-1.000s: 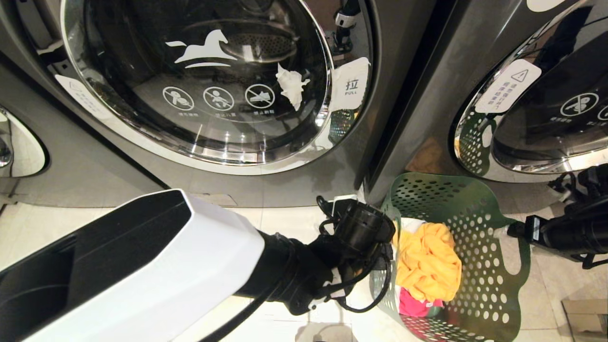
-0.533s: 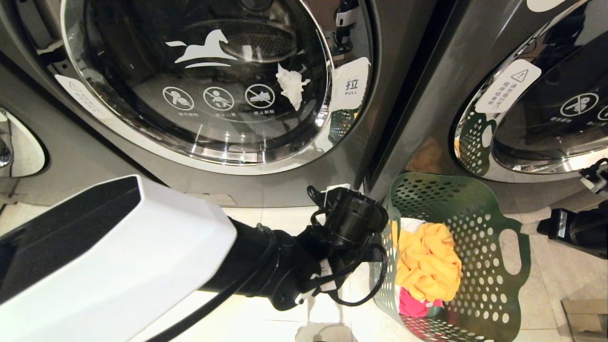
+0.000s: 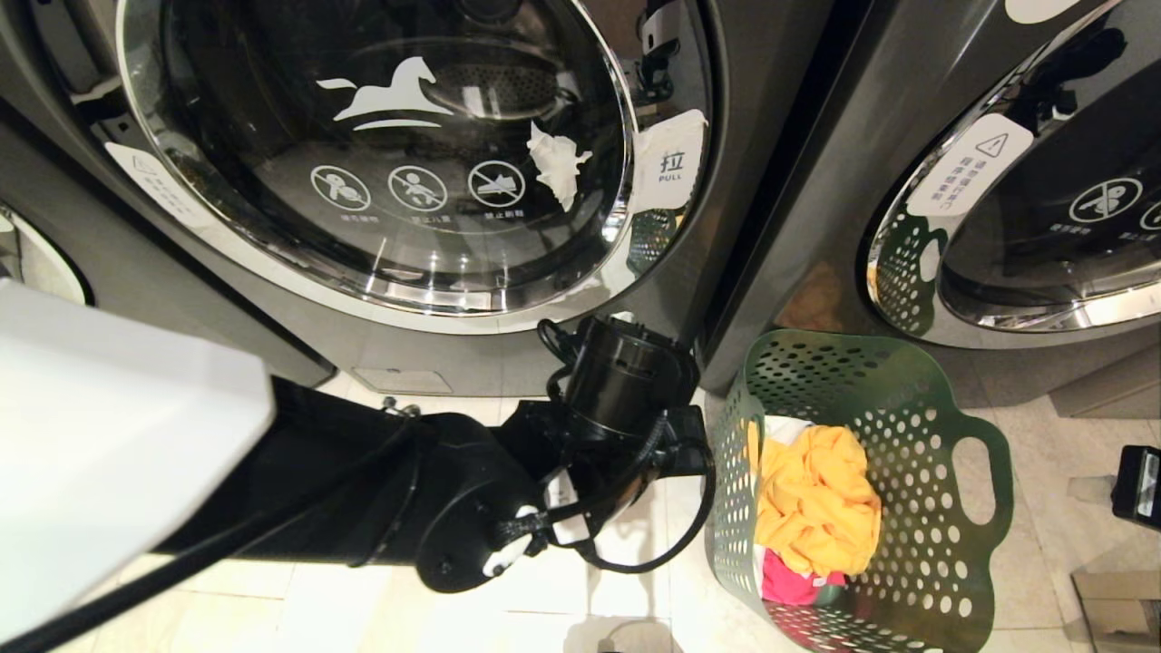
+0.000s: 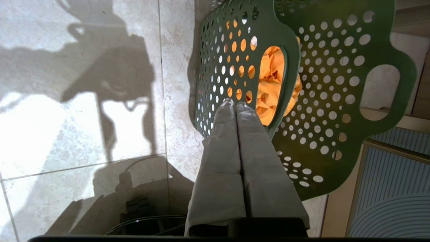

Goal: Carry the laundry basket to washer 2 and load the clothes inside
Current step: Open the lid of the washing machine

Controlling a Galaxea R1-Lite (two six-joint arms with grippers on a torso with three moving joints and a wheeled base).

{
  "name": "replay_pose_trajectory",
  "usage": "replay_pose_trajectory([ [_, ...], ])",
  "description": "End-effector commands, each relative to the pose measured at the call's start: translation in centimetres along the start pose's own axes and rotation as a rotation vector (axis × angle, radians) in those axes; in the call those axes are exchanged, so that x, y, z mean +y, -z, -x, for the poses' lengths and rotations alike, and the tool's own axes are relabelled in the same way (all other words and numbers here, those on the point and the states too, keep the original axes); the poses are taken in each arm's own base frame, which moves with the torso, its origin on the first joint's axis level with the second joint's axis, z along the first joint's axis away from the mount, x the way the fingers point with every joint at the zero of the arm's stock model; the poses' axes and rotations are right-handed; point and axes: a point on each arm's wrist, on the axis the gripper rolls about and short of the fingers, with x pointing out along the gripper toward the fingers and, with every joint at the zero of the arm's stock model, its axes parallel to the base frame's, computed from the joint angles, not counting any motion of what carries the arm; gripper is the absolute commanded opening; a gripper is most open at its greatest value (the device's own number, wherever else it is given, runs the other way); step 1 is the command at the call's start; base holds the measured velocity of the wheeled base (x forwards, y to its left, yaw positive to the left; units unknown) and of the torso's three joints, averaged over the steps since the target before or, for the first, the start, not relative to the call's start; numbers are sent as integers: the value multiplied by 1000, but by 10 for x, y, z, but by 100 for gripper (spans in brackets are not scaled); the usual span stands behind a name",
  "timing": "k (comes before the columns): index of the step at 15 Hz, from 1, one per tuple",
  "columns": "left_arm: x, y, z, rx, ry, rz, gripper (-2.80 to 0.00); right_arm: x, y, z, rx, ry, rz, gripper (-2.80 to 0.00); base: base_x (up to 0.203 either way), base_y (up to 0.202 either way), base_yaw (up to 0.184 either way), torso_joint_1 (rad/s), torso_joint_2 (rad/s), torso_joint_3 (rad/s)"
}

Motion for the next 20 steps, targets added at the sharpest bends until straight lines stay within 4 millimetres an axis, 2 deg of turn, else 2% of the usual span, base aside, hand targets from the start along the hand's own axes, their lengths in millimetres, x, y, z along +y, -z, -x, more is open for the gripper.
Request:
replay_pose_trajectory([
  [1,2,-15,22,-39,16,20,-280,4,9,19,-48,-14,14,-280,0,0,0,0,0,0],
  [5,12,-29,60,-59,12,28,-280,10,33,41,-87,-52,51,-280,0,0,0,0,0,0],
  [9,41,-38,97,-73,-50,41,-280,13,65,63,-140,-113,147,-280,0,0,0,0,0,0],
  [12,72,-27,130,-71,-134,26,-280,15,100,67,-94,-234,267,-280,0,0,0,0,0,0],
  [15,117,-8,159,-59,-261,-4,-280,10,136,59,9,-333,396,-280,0,0,0,0,0,0],
  [17,140,0,176,-72,-333,5,-280,2,159,53,74,-349,503,-280,0,0,0,0,0,0],
  [20,165,11,193,-91,-461,-9,-280,-4,173,51,97,-347,534,-280,0,0,0,0,0,0],
])
